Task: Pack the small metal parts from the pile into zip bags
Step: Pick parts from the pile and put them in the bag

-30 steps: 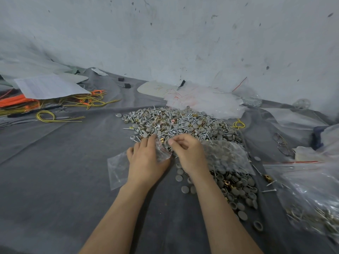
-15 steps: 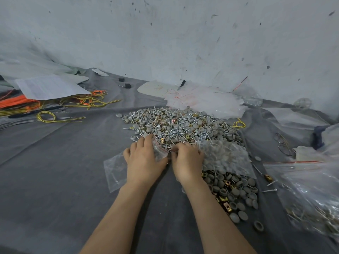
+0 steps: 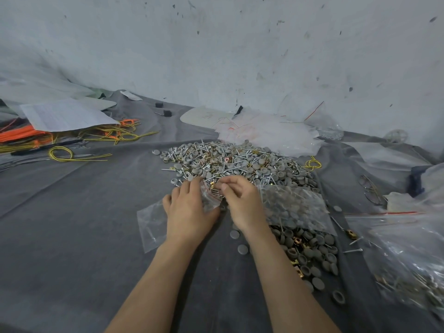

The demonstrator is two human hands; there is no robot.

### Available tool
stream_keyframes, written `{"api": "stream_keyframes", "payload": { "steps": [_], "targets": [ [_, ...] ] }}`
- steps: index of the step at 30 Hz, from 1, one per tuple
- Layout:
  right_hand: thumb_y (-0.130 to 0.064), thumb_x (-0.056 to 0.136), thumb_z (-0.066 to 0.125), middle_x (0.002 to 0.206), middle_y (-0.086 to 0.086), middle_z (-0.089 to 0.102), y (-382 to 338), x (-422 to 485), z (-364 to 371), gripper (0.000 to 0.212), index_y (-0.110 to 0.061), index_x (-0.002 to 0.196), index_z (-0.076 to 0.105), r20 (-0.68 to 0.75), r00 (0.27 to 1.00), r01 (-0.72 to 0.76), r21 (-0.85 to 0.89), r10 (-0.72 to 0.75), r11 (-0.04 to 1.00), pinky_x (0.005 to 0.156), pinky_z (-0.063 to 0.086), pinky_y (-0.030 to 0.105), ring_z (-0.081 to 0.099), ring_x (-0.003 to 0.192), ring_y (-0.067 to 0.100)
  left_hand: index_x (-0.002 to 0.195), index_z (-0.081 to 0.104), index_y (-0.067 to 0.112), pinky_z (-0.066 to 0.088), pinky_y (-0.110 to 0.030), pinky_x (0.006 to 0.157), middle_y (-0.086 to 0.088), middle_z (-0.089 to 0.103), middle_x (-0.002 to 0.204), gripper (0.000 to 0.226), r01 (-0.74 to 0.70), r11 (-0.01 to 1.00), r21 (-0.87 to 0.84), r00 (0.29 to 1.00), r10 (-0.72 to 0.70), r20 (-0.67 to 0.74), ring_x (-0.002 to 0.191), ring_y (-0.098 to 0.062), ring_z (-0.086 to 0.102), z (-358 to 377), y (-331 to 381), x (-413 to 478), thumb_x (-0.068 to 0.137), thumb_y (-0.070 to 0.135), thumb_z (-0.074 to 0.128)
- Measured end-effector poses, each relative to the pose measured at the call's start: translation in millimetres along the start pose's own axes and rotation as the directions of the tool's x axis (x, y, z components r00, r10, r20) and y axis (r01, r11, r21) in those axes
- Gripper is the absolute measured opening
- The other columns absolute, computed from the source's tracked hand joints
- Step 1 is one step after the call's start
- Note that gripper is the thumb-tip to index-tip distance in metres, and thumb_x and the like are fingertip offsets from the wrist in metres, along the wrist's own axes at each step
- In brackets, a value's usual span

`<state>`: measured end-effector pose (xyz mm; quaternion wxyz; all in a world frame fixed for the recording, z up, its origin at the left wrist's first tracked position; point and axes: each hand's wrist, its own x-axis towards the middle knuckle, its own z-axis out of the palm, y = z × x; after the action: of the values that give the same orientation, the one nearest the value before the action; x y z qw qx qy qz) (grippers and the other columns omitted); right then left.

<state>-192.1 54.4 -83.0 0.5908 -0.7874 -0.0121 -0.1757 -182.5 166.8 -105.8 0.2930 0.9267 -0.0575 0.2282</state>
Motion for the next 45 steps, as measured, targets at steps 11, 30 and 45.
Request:
{"api": "stream_keyframes", "payload": {
  "steps": [11, 30, 45],
  "targets": [
    [-0.025, 0.096, 0.042, 0.125, 0.000, 0.051, 18, -6, 11, 0.026, -0.022, 0.116, 0.059, 0.119, 0.991, 0.128, -0.824, -0.052, 0.551, 0.097, 0.025, 0.042, 0.040, 0.118, 0.027, 0.139, 0.039, 0.018, 0.018, -0.037, 0.099, -0.004, 0.050, 0.135, 0.073, 0.092, 0.996, -0.004, 0.995, -0.092, -0.049, 0.125, -0.027, 0.041, 0, -3, 2, 0.077, 0.046, 0.065],
    [-0.003, 0.092, 0.056, 0.089, -0.007, 0.071, -6, 0, -6, 0.016, -0.016, 0.093, 0.065, 0.082, 0.997, 0.008, 0.042, -0.012, 0.999, 0.078, 0.051, 0.014, 0.067, 0.086, -0.001, 0.134, 0.042, 0.020, 0.019, -0.036, 0.094, 0.000, 0.052, 0.129, 0.064, 0.016, 1.000, 0.020, 1.000, -0.016, -0.014, 0.121, -0.026, 0.043, 2, -1, 0, 0.078, 0.040, 0.066],
    [-0.027, 0.097, 0.048, 0.111, -0.003, 0.061, 14, -4, 0, 0.020, -0.021, 0.108, 0.063, 0.072, 0.993, 0.111, -0.796, -0.090, 0.595, 0.098, 0.033, 0.038, 0.050, 0.110, 0.021, 0.136, 0.042, 0.021, 0.018, -0.036, 0.098, -0.001, 0.051, 0.132, 0.066, 0.044, 0.999, 0.007, 0.999, -0.044, -0.025, 0.123, -0.026, 0.041, 3, -3, 1, 0.078, 0.042, 0.065]
  ]
}}
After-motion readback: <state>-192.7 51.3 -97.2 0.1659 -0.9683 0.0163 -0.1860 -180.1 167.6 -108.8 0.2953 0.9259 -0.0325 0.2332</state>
